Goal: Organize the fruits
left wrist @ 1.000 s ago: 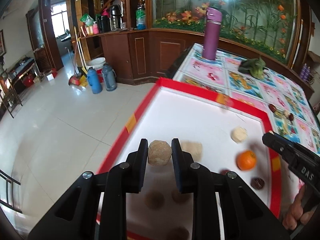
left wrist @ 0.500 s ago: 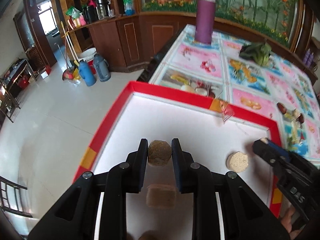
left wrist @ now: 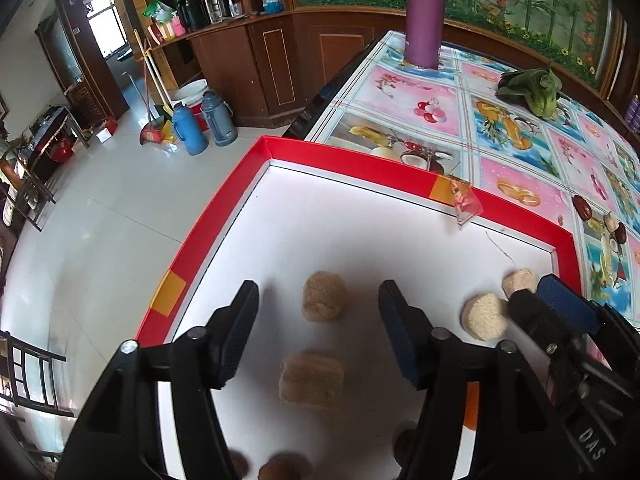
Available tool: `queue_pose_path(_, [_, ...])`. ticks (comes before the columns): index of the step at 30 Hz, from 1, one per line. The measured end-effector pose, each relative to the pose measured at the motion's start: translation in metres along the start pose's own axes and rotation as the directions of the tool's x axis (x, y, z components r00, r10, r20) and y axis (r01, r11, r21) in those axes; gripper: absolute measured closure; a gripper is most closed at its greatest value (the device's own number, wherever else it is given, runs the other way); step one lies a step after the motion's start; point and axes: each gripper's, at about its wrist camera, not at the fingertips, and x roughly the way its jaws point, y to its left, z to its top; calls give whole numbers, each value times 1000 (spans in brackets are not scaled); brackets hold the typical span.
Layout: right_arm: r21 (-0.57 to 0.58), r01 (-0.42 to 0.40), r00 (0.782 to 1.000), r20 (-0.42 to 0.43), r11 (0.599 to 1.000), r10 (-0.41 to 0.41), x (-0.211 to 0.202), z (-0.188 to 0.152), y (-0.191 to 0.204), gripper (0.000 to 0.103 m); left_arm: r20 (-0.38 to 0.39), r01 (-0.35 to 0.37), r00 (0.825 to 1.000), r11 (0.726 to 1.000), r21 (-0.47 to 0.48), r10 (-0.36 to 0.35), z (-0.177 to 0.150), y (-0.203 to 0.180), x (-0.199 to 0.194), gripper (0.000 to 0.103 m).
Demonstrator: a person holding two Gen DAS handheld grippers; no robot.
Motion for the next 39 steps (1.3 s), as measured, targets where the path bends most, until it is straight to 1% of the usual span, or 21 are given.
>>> queue_pose_path(2, [14, -11, 1000, 8, 1000, 10, -3, 0, -2, 51, 8, -4, 1000, 1000, 0, 4, -3, -1, -3, 38])
queue_pose_path(4, [34, -21, 999, 35, 999, 20, -10, 3, -6, 51, 5, 10, 1000, 1000, -13, -10, -6, 0, -7, 32])
queue_pose_path(5, [45, -26, 998, 54, 999, 24, -15, 4, -9, 51, 6, 15, 1000, 1000, -17, -15, -7, -1, -8, 31])
queue_pose_path(8, [75, -34, 996, 89, 997, 27, -26, 8, -18, 51, 8, 46, 999, 999, -18, -46, -8, -8, -17, 29])
queue_pose_path(10, [91, -25, 994, 112, 996, 15, -33, 12, -28, 51, 9, 69, 998, 998, -4, -69, -9, -15, -25, 29])
queue_pose_path(13, [123, 6, 988, 153, 992, -25, -48, 18, -54, 51, 23, 90, 996, 995, 35, -90, -9, -30, -36, 29])
queue_pose_path(15, [152, 38, 983, 170, 988, -64, -61, 19, -78, 51, 28, 109, 993, 992, 56, -111, -10, -41, -43, 29])
queue_pose_path(17, [195, 87, 975, 185, 977, -124, -75, 20, -110, 51, 31, 128, 991, 988, 85, -131, -10, -54, -48, 29])
queue_pose_path(19, [222, 123, 968, 189, 967, -167, -84, 20, -136, 51, 29, 144, 989, 983, 113, -148, -11, -67, -50, 28])
queue_pose_path(22, [236, 194, 956, 171, 952, -238, -92, 20, -171, 51, 14, 173, 984, 973, 153, -177, -13, -87, -53, 28])
queue_pose_path(25, [241, 207, 960, 135, 948, -244, -89, 21, -185, 51, 7, 191, 981, 964, 186, -196, -17, -104, -57, 28])
queue_pose_path(26, [239, 221, 959, 125, 945, -256, -86, 22, -186, 52, 5, 196, 980, 961, 197, -201, -18, -110, -58, 28])
queue_pose_path(28, [233, 240, 958, 102, 942, -269, -79, 24, -187, 57, 3, 204, 978, 954, 219, -209, -20, -120, -61, 28])
queue_pose_path(29, [228, 241, 960, 87, 943, -267, -76, 24, -188, 64, 3, 206, 977, 951, 232, -213, -20, -125, -63, 28])
queue_pose_path(31, [225, 255, 958, 74, 941, -277, -73, 24, -187, 66, 5, 208, 976, 947, 243, -216, -21, -130, -65, 28])
queue_pose_path(33, [225, 262, 956, 70, 939, -284, -71, 23, -191, 72, 3, 211, 976, 945, 248, -219, -21, -135, -67, 28])
queue_pose_path(35, [236, 263, 956, 67, 935, -286, -70, 24, -195, 73, -1, 213, 976, 943, 255, -220, -19, -140, -66, 28])
queue_pose_path(37, [233, 284, 950, 59, 930, -305, -67, 25, -198, 78, 0, 218, 974, 940, 262, -226, -14, -146, -65, 28])
queue_pose_path(39, [237, 295, 949, 46, 926, -313, -64, 26, -203, 84, 20, 204, 976, 939, 278, -218, -6, -156, -65, 28])
